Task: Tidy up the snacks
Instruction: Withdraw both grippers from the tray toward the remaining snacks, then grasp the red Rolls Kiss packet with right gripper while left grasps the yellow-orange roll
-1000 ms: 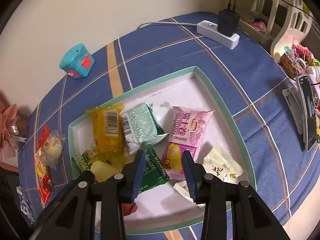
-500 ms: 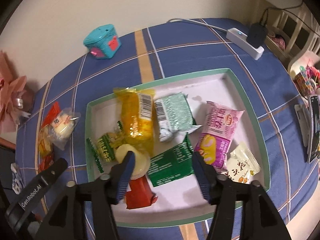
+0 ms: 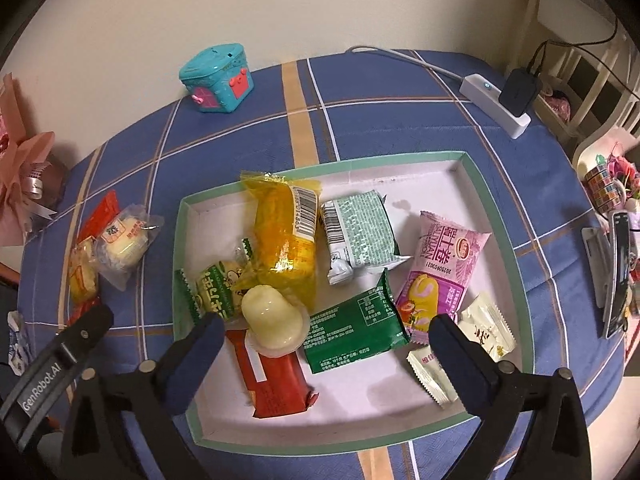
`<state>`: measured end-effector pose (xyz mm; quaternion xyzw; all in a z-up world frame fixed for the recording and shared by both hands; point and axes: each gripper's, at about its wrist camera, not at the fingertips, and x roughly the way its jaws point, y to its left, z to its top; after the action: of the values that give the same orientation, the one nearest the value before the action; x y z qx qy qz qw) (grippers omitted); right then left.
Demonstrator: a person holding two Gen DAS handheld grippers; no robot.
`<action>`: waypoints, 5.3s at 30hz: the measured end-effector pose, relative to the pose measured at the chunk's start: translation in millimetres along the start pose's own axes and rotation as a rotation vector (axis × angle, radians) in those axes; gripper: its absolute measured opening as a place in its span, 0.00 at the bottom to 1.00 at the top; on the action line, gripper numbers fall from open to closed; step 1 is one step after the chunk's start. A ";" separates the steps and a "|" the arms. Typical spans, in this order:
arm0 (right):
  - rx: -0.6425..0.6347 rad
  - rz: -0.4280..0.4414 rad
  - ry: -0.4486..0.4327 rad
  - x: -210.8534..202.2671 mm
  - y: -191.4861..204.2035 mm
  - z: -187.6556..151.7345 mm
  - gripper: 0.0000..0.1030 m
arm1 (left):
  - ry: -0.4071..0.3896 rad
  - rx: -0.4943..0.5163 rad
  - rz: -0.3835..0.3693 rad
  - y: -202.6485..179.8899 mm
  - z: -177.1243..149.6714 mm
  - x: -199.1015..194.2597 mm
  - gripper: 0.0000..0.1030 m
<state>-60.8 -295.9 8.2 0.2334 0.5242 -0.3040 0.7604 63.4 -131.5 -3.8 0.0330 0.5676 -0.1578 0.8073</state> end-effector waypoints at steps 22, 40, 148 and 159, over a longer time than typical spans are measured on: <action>-0.044 0.138 -0.035 -5.1 42.8 -3.3 1.00 | -0.148 -0.110 0.022 67.5 19.6 -24.7 1.00; -0.177 0.267 -0.029 4.1 137.4 -25.1 1.00 | -0.118 -0.269 0.046 149.8 26.0 -8.3 1.00; -0.199 0.176 -0.040 27.1 155.4 25.2 0.69 | -0.057 -0.173 -0.039 103.0 69.4 71.0 0.44; -0.186 0.176 -0.047 19.0 150.7 27.2 0.69 | -0.088 -0.203 -0.054 106.6 69.5 42.5 0.35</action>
<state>68.7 -211.9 5.0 0.1996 0.5098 -0.1917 0.8146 170.5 -55.9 -32.1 -0.0713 0.5453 -0.1225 0.8262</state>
